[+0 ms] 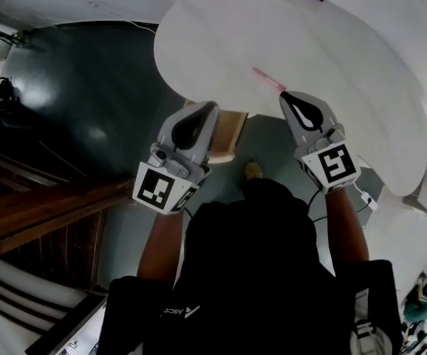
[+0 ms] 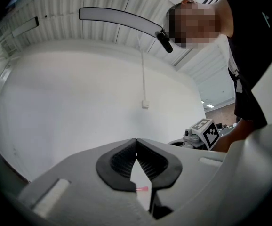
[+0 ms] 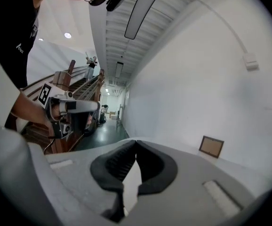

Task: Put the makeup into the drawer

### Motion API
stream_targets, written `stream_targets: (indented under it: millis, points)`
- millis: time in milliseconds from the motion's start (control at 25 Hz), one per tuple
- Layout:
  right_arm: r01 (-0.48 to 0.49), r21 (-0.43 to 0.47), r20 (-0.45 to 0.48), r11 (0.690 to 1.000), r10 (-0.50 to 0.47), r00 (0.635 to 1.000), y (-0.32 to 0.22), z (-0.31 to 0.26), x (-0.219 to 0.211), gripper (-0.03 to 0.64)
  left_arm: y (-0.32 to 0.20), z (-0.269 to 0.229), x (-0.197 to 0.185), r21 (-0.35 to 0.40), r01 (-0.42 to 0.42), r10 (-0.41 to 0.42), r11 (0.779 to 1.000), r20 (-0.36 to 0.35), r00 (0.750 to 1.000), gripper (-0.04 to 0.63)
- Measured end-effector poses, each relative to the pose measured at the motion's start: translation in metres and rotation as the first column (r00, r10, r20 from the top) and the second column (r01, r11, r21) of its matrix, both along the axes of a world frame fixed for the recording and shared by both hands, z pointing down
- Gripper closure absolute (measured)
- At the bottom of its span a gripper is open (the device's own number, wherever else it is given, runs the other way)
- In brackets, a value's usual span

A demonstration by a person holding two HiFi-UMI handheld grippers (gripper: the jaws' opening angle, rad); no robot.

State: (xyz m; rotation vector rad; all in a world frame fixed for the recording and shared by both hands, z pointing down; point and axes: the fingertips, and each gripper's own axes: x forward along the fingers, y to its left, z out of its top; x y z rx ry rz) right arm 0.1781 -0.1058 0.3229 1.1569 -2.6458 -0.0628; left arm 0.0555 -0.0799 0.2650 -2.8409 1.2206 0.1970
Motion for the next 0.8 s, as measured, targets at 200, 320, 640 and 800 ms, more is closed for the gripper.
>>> stream_targets:
  millis: [200, 320, 640, 800]
  points:
    - [0.076, -0.082, -0.106, 0.994, -0.085, 0.991, -0.044, 0.037, 0.005, 0.614, -0.035, 0.004, 0.01, -0.005, 0.06, -0.06, 0.998, 0.009, 0.998, 0.584]
    - [0.101, -0.137, -0.173, 0.985, -0.124, 0.977, -0.066, 0.063, 0.004, 0.603, -0.05, 0.007, 0.01, -0.015, 0.086, -0.086, 0.996, 0.015, 0.996, 0.584]
    - [0.096, -0.3, -0.32, 0.949, -0.195, 0.927, -0.098, 0.128, -0.003, 0.565, -0.068, 0.015, 0.006, -0.033, 0.09, -0.09, 0.995, 0.009, 0.996, 0.586]
    - [0.074, -0.367, -0.376, 0.927, -0.221, 0.9, -0.108, 0.156, -0.005, 0.539, -0.072, 0.021, -0.003, -0.047, 0.095, -0.095, 0.994, 0.004, 0.995, 0.584]
